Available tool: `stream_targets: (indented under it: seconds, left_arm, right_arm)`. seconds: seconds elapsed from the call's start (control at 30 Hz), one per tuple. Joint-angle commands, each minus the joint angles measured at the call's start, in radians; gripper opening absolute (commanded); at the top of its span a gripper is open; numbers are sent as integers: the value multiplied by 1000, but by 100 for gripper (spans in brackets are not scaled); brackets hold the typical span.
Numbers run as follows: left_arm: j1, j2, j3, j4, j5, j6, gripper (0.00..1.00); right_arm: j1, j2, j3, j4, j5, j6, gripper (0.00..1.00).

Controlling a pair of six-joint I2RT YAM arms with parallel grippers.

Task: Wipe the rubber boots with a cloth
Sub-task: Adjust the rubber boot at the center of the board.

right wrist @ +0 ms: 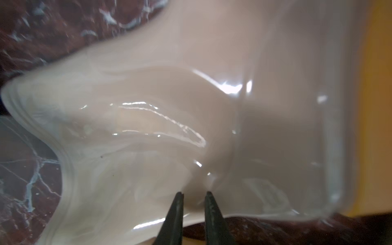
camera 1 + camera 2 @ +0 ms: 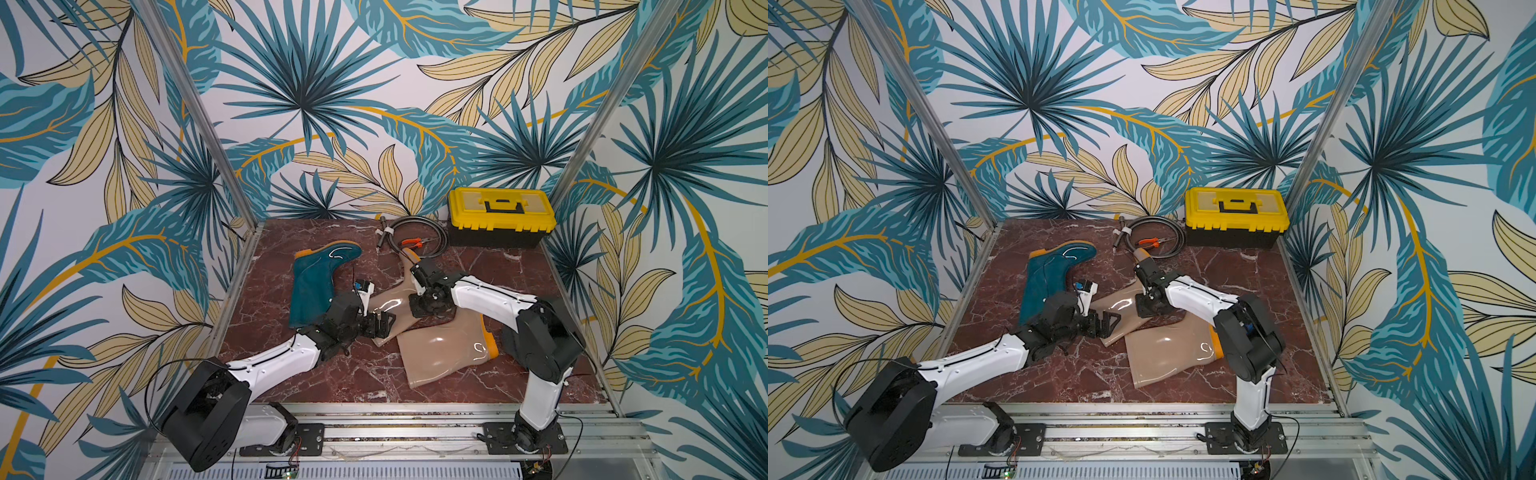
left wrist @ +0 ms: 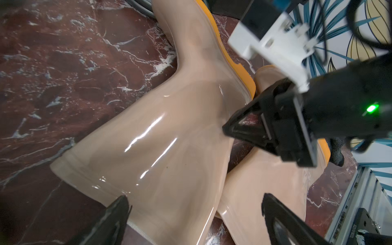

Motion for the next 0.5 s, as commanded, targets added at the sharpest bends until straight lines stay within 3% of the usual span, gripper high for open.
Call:
stream_targets:
  seconds: [0.0,0.27,0.47]
  left_arm:
    - [29,-10,0,-12,28,-16,100]
    - [70,18,13,-12,103,-18,95]
    - [73,41,14,-12,117,-47,93]
  right_arm:
    - [31,-29,-23,-73,-49,-20,19]
    - [73,-143,-130,-115,63,14,16]
    - [75,-1,-80,-110,48,39,14]
